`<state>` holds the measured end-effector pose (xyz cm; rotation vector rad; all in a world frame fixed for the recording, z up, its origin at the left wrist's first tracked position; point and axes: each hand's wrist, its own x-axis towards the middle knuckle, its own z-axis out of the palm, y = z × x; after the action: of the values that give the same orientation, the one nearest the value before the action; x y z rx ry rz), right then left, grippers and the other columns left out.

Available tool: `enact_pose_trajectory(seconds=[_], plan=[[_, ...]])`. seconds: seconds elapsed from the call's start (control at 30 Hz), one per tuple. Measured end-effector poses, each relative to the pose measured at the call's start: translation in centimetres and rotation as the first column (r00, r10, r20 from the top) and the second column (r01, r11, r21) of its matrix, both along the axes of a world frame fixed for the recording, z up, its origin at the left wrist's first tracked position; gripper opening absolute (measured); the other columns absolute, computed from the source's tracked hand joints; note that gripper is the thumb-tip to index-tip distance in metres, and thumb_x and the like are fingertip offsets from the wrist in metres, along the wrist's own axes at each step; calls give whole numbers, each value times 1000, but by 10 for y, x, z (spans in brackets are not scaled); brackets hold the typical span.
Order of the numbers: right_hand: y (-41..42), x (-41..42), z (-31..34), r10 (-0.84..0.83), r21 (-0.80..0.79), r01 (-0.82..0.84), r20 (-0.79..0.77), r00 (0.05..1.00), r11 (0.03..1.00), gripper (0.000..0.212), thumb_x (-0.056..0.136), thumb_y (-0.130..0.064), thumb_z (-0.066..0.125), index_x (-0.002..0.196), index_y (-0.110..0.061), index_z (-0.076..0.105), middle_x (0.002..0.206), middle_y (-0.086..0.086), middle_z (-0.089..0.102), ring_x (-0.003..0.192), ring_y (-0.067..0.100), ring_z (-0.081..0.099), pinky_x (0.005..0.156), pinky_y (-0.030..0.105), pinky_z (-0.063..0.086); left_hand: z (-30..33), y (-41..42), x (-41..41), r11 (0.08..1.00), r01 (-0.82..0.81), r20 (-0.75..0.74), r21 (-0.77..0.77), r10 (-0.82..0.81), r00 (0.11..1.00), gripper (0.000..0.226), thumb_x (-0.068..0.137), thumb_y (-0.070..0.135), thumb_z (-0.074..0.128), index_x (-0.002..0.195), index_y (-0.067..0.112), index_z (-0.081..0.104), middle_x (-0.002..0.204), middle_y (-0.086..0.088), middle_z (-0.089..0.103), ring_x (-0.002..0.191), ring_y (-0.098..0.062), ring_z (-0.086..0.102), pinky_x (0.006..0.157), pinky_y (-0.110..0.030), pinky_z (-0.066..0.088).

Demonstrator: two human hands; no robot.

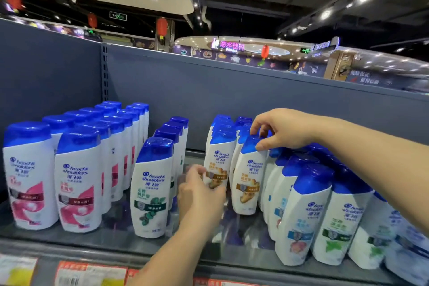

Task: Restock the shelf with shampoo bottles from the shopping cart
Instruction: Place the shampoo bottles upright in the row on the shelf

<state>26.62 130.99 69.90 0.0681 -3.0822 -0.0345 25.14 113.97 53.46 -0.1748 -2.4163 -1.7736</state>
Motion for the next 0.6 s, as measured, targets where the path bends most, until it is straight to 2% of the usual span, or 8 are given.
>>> enact_pose_trajectory(seconds=[0.1, 0.13, 0.2, 0.23, 0.3, 0.4, 0.5, 0.6], plan=[[1, -4, -4, -3, 6, 3, -35, 999, 1000, 42, 81, -39, 71, 120, -30, 58, 102, -8, 63, 80, 12, 57, 64, 21, 40, 11, 8, -14, 1000, 5, 114, 10, -6, 993, 78, 80, 22, 74, 140, 28, 25, 125, -4, 46, 101, -18, 50, 85, -40, 55], [2, -6, -5, -2, 26, 3, -44, 999, 1000, 46, 81, -39, 71, 123, -29, 57, 102, -9, 61, 80, 11, 56, 67, 22, 39, 13, 13, -17, 999, 34, 130, 20, -36, 991, 87, 79, 21, 75, 146, 26, 19, 128, -5, 48, 106, -21, 54, 86, -37, 52], [3, -8, -7, 2, 66, 2, -65, 998, 998, 48, 82, -39, 69, 127, -26, 57, 100, -10, 60, 75, 6, 53, 64, 20, 37, 10, 21, -24, 994, 69, 144, 87, -81, 986, 93, 75, 19, 79, 147, 24, 21, 126, -4, 57, 112, -23, 59, 93, -43, 52], [5, -9, -8, 1, 71, 5, -73, 997, 997, 48, 83, -40, 68, 128, -25, 58, 99, -10, 59, 72, 4, 51, 61, 17, 36, 8, 23, -25, 991, 76, 157, 108, -93, 983, 90, 73, 17, 80, 144, 24, 25, 125, -3, 59, 112, -23, 60, 95, -46, 52], [7, -10, -9, -13, 64, 18, -78, 997, 998, 46, 84, -41, 66, 127, -25, 60, 99, -9, 59, 73, 5, 52, 60, 15, 36, 5, 25, -24, 996, 71, 165, 62, -81, 983, 75, 75, 18, 80, 133, 23, 34, 123, -3, 60, 110, -23, 61, 92, -44, 54], [11, -11, -11, -38, 40, 41, -74, 997, 998, 46, 84, -42, 66, 127, -25, 60, 104, -8, 62, 86, 12, 56, 72, 21, 40, 3, 26, -25, 998, 65, 149, -22, -61, 987, 56, 80, 24, 76, 120, 23, 37, 119, -2, 61, 100, -19, 62, 81, -37, 53], [12, -10, -12, -52, 25, 54, -76, 996, 998, 46, 84, -43, 66, 126, -25, 60, 102, -8, 61, 89, 13, 57, 76, 24, 42, 2, 24, -24, 995, 83, 140, -58, -74, 987, 54, 81, 25, 74, 119, 21, 36, 116, -1, 59, 90, -14, 55, 71, -31, 48], [11, -10, -11, -62, -8, 62, -80, 995, 998, 44, 82, -42, 69, 122, -25, 62, 98, -9, 60, 87, 13, 58, 74, 23, 41, -2, 23, -22, 993, 78, 122, -84, -67, 990, 54, 81, 24, 74, 117, 22, 35, 116, -1, 58, 90, -14, 55, 71, -30, 48]])
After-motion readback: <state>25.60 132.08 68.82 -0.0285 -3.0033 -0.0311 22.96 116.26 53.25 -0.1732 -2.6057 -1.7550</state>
